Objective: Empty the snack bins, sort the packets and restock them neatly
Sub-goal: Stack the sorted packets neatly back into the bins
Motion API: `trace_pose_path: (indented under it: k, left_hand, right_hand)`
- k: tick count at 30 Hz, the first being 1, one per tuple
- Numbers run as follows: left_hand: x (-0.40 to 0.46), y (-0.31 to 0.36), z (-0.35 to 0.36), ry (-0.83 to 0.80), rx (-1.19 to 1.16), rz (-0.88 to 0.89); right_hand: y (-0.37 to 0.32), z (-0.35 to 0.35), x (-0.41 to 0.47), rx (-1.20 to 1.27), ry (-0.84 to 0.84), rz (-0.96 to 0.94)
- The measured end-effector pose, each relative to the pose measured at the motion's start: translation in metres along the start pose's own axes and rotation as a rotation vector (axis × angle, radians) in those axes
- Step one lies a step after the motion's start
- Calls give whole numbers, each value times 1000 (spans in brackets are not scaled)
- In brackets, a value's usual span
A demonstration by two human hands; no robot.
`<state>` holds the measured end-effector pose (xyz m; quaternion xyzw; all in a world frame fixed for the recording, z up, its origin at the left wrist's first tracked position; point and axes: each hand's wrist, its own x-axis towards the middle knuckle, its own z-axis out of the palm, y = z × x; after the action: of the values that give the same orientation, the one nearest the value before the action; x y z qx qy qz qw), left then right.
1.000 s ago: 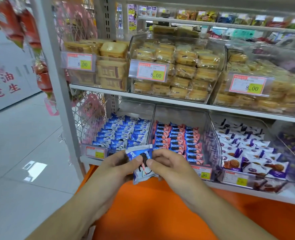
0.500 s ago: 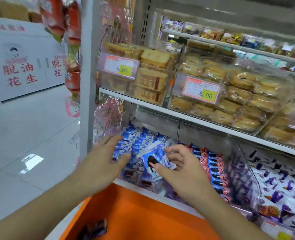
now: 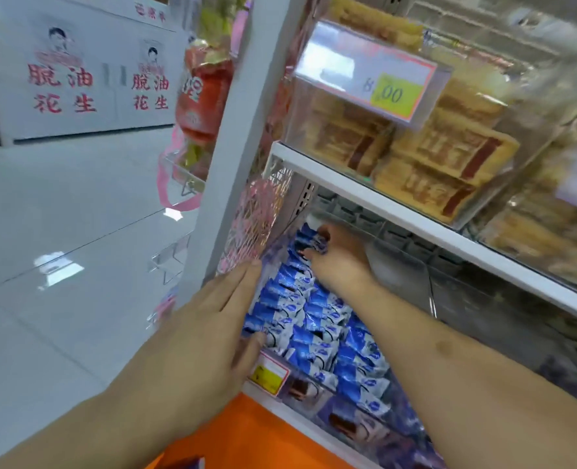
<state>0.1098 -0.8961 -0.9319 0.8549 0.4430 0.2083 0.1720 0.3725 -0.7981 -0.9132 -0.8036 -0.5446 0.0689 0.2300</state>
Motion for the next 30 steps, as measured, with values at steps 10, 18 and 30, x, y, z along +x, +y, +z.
trace_pose_path:
  k: [10, 18, 30]
  left_hand:
    - [0, 2, -1, 19, -42, 13]
    - [-2, -5, -7, -23, -66, 33]
    - [-63, -49, -21, -362, -161, -19]
  right_hand:
    - [15, 5, 5, -228, 100, -58]
    - [8, -9, -21, -275, 35, -23]
    - [-19, 4, -281, 322, -211, -405]
